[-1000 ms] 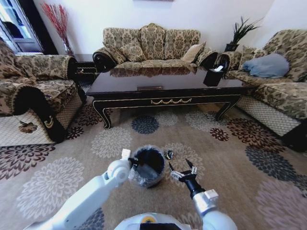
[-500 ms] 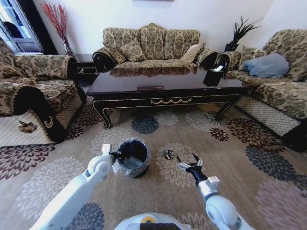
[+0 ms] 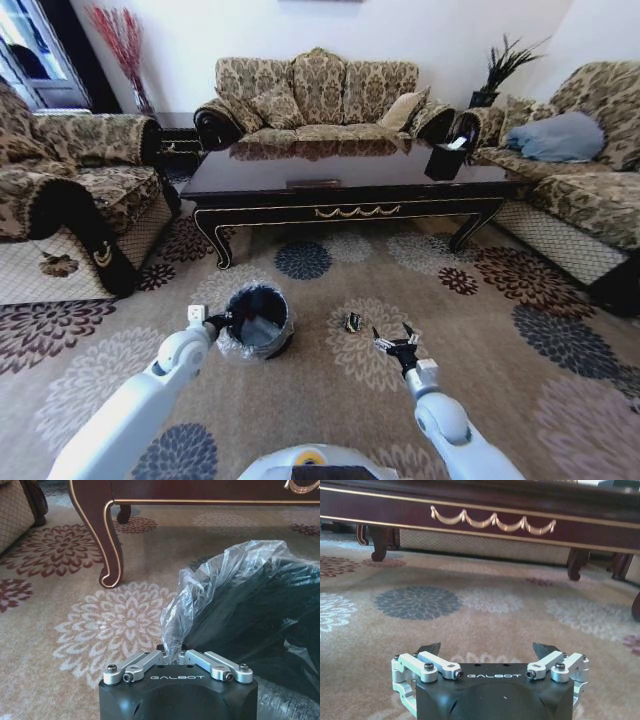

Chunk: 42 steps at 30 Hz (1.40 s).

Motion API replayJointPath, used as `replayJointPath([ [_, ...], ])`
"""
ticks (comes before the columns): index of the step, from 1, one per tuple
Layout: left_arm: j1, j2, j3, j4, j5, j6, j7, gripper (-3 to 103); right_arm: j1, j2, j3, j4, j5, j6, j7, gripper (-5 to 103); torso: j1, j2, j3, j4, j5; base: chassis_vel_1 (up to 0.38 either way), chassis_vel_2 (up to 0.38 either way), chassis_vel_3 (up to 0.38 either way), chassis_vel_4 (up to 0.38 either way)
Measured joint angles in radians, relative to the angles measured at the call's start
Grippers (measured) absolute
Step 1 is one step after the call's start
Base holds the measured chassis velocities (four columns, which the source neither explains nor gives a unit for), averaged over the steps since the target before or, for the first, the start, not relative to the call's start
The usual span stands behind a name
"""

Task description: Move to the front of the table and pick up the trash from the floor, then place it into the trash bin.

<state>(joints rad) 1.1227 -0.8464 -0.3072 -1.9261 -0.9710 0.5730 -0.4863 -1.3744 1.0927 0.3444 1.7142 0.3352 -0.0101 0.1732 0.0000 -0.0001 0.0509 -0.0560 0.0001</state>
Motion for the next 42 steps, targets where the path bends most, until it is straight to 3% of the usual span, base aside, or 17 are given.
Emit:
replayJointPath([
  [8,0.034,0.002,-0.014,-0.043,-0.071,0.055,-0.112,3,0.145,0.032,-0.091,-0.159,0.088,-0.010,-0.019,100,0.000,0.000,0.000,0.0004,-0.0001,0.000,0.000,0.000,0.000],
  [11,0.042,0.000,-0.021,-0.066,-0.177,0.094,-0.201,3,0.215,0.043,-0.131,-0.220,0.115,-0.013,-0.023,100,0.000,0.000,0.000,0.0002,-0.0005,0.000,0.000,0.000,0.000],
  [15,0.042,0.002,-0.033,-0.079,-0.247,0.112,-0.248,3,0.260,0.053,-0.162,-0.260,0.127,-0.021,-0.023,100,0.000,0.000,0.000,0.0002,-0.0002,0.000,0.000,0.000,0.000],
  [17,0.042,0.003,-0.051,-0.090,-0.328,0.128,-0.284,3,0.310,0.076,-0.195,-0.306,0.146,-0.026,-0.023,100,0.000,0.000,0.000,0.0001,-0.0003,0.000,0.000,0.000,0.000],
  [27,0.068,0.021,-0.095,-0.090,-0.383,0.156,-0.306,3,0.433,0.174,-0.228,-0.498,0.202,-0.051,-0.006,100,0.000,0.000,0.000,0.0003,-0.0002,0.000,0.000,0.000,0.000],
  [42,0.122,0.037,-0.141,-0.119,-0.391,0.163,-0.281,3,0.519,0.187,-0.186,-0.741,0.196,0.013,-0.059,100,0.000,0.000,0.000,0.0002,-0.0001,0.000,0.000,0.000,0.000],
])
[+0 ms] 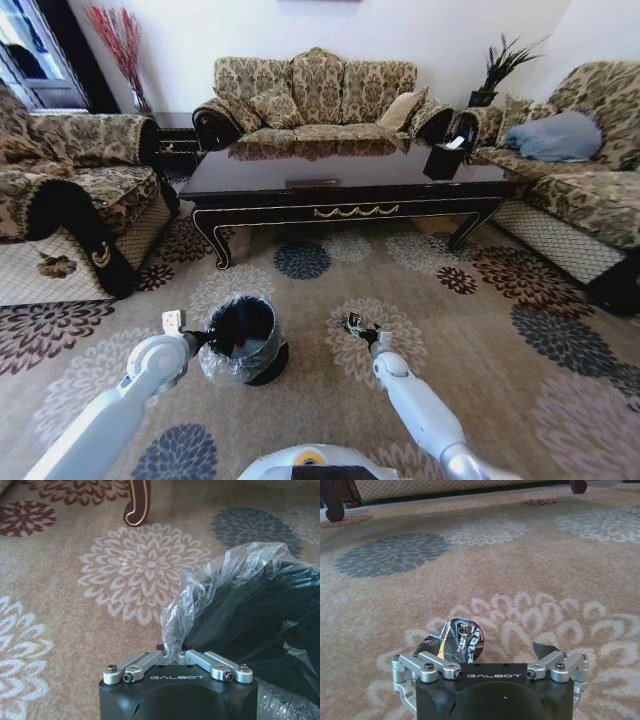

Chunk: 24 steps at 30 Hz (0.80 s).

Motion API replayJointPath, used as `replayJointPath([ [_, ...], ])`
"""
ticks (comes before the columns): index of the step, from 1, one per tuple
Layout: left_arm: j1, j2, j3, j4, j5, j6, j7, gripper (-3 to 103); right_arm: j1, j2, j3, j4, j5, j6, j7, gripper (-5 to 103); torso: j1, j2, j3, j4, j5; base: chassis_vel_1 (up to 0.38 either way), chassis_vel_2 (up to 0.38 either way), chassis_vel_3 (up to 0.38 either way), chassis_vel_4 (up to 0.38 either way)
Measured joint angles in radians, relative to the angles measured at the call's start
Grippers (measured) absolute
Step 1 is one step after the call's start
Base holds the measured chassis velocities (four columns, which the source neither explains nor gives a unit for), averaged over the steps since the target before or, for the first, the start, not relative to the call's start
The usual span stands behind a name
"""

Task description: Move to the front of the table and pick up the trash from the floor, then place it into the trash bin.

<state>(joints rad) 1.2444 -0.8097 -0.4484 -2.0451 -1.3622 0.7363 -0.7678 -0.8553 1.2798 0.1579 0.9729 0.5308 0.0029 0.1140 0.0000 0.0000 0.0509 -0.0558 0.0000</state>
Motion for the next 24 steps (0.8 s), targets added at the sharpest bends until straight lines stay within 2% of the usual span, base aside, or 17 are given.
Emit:
replayJointPath([
  [2,0.009,0.004,-0.007,0.004,0.000,0.000,0.000,3,0.013,0.006,-0.004,-0.024,0.008,0.005,-0.018,102,0.000,0.000,0.000,0.0000,0.0000,0.000,0.000,0.000,0.000],
  [3,0.015,0.007,-0.012,0.004,0.000,0.000,0.001,3,0.019,0.006,-0.008,-0.032,0.013,0.006,-0.026,100,0.000,0.000,0.000,0.0000,0.0000,0.000,0.000,0.000,0.000],
  [10,0.048,0.011,-0.036,-0.005,0.001,0.000,0.005,3,0.056,0.004,-0.019,-0.081,0.018,0.018,-0.055,97,0.000,0.000,0.000,0.0000,0.0000,0.000,0.000,0.000,0.000],
  [13,0.089,0.006,-0.067,-0.010,0.001,0.000,0.010,3,0.071,0.006,-0.031,-0.116,0.015,0.028,-0.074,84,0.000,0.000,0.000,0.0000,-0.0001,0.000,0.000,0.000,0.000],
  [16,0.105,0.004,-0.079,-0.007,0.001,0.000,0.016,3,0.080,0.011,-0.033,-0.137,0.008,0.035,-0.081,78,0.000,0.000,0.000,0.0000,-0.0001,0.000,0.000,0.000,0.000],
  [17,0.121,0.003,-0.095,0.000,0.001,0.000,0.022,3,0.092,0.019,-0.033,-0.166,-0.002,0.043,-0.091,66,0.000,0.000,0.000,0.0001,-0.0001,0.000,0.000,0.000,0.000],
  [18,0.127,0.003,-0.103,0.003,0.002,0.000,0.026,3,0.098,0.022,-0.033,-0.182,-0.006,0.047,-0.097,66,0.000,0.000,0.000,0.0001,-0.0001,0.000,0.000,0.000,0.000],
  [19,0.133,0.002,-0.110,0.006,0.004,0.000,0.029,3,0.103,0.024,-0.033,-0.194,-0.008,0.049,-0.101,61,0.000,0.000,0.000,0.0001,0.0000,0.000,0.000,0.000,0.000],
  [22,0.145,-0.001,-0.123,0.009,0.006,0.000,0.033,3,0.109,0.024,-0.035,-0.211,-0.009,0.051,-0.108,55,0.000,0.000,0.000,0.0001,-0.0001,0.000,0.000,0.000,0.000],
  [24,0.166,-0.007,-0.145,0.008,0.008,0.000,0.038,3,0.119,0.024,-0.037,-0.231,-0.014,0.057,-0.120,44,0.000,0.000,0.000,0.0000,-0.0002,0.000,0.000,0.000,0.000],
])
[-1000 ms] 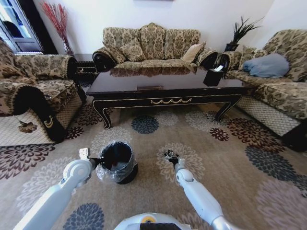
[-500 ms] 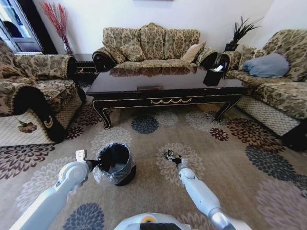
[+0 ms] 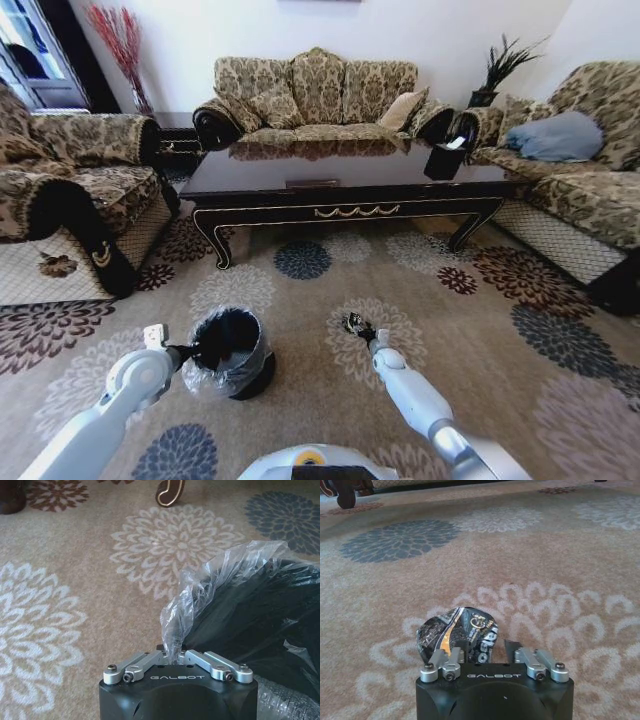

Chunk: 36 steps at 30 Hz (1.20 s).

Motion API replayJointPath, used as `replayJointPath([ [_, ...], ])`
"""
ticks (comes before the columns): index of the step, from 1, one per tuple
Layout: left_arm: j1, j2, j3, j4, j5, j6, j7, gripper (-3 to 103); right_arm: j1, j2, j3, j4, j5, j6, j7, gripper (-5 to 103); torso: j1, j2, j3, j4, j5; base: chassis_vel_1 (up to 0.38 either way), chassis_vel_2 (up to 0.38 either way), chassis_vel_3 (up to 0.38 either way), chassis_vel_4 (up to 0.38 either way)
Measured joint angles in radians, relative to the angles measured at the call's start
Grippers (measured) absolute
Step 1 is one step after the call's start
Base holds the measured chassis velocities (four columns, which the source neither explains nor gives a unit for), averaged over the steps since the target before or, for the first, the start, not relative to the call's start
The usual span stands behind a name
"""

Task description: Move to the front of the table and pick up the trash from the floor, then place it into the trash bin.

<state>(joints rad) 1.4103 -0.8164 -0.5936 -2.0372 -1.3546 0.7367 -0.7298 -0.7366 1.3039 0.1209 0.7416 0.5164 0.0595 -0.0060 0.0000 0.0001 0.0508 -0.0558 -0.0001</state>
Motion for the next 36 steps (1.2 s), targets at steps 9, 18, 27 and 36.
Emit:
replayJointPath([
  [9,0.038,-0.023,-0.046,-0.016,0.012,0.000,0.006,3,-0.018,-0.008,0.002,0.023,0.004,0.007,-0.007,13,0.000,0.000,0.000,0.0004,0.0002,0.000,0.000,0.000,0.000],
  [18,0.021,-0.032,-0.066,-0.040,0.016,0.000,-0.007,3,-0.139,-0.075,0.003,0.239,0.037,-0.031,0.016,0,0.000,0.000,0.000,-0.0007,0.0003,0.000,0.000,0.000,0.000],
  [27,-0.019,-0.022,-0.098,-0.009,0.000,-0.016,-0.022,3,-0.261,-0.188,0.026,0.493,0.067,-0.077,0.059,0,0.000,0.000,0.000,0.0003,-0.0003,0.000,0.000,0.000,0.000],
  [36,-0.198,0.087,-0.012,-0.001,-0.070,-0.029,-0.097,3,-0.417,-0.300,0.063,0.683,0.063,-0.096,0.097,0,0.000,0.000,0.000,-0.0002,0.0005,0.000,0.000,0.000,0.000],
])
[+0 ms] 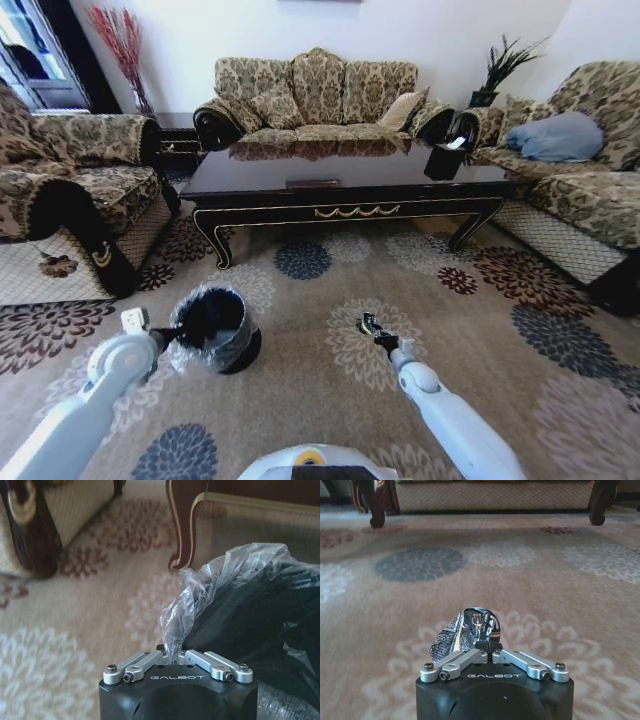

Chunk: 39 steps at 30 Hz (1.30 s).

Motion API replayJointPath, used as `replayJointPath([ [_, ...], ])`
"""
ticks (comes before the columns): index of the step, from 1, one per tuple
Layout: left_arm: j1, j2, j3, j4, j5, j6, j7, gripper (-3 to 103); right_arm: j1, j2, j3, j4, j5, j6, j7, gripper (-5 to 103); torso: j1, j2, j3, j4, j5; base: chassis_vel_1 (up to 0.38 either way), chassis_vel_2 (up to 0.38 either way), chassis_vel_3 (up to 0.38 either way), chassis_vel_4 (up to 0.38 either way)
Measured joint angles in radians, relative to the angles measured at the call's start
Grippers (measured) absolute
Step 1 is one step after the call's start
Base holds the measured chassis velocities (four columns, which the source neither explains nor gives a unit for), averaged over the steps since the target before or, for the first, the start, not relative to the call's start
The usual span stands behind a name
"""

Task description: Move to the front of the table and pick up the trash from the floor, then place it into the trash bin.

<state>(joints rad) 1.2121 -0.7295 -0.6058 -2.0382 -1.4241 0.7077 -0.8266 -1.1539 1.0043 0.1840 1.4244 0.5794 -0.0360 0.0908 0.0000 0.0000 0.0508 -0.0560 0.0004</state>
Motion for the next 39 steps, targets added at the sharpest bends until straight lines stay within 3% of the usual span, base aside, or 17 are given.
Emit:
replayJointPath([
  [6,-0.071,0.043,0.033,0.031,-0.027,0.002,-0.008,3,-0.145,-0.075,0.030,0.136,-0.002,0.000,0.030,0,0.000,0.000,0.000,-0.0004,-0.0004,0.000,0.000,0.000,0.000],
  [9,-0.076,0.041,0.021,0.049,-0.028,0.006,-0.004,3,-0.184,-0.116,0.027,0.191,0.008,0.003,0.045,0,0.000,0.000,0.000,0.0009,-0.0006,0.000,0.000,0.000,0.000],
  [14,-0.177,0.037,0.062,0.088,-0.032,-0.001,0.000,3,-0.225,-0.136,0.026,0.237,0.028,0.011,0.070,0,0.000,0.000,0.000,0.0002,-0.0004,0.000,0.000,0.000,0.000],
  [19,-0.308,0.055,0.115,0.102,-0.099,-0.012,-0.021,3,-0.253,-0.139,0.035,0.261,0.027,0.014,0.087,0,0.000,0.000,0.000,-0.0006,0.0000,0.000,0.000,0.000,0.000],
  [26,-0.367,0.074,0.141,0.126,-0.125,-0.014,-0.042,3,-0.252,-0.159,0.032,0.281,0.034,0.008,0.100,0,0.000,0.000,0.000,0.0006,-0.0001,0.000,0.000,0.000,0.000],
  [31,-0.325,0.034,0.161,0.122,-0.069,-0.014,-0.041,3,-0.254,-0.209,0.042,0.354,0.071,0.006,0.112,0,0.000,0.000,0.000,0.0003,-0.0006,0.000,0.000,0.000,0.000],
  [39,-0.325,-0.076,0.289,0.136,0.044,-0.023,-0.042,3,-0.318,-0.252,0.143,0.514,0.116,-0.005,0.124,0,0.000,0.000,0.000,0.0001,-0.0003,0.000,0.000,0.000,0.000],
])
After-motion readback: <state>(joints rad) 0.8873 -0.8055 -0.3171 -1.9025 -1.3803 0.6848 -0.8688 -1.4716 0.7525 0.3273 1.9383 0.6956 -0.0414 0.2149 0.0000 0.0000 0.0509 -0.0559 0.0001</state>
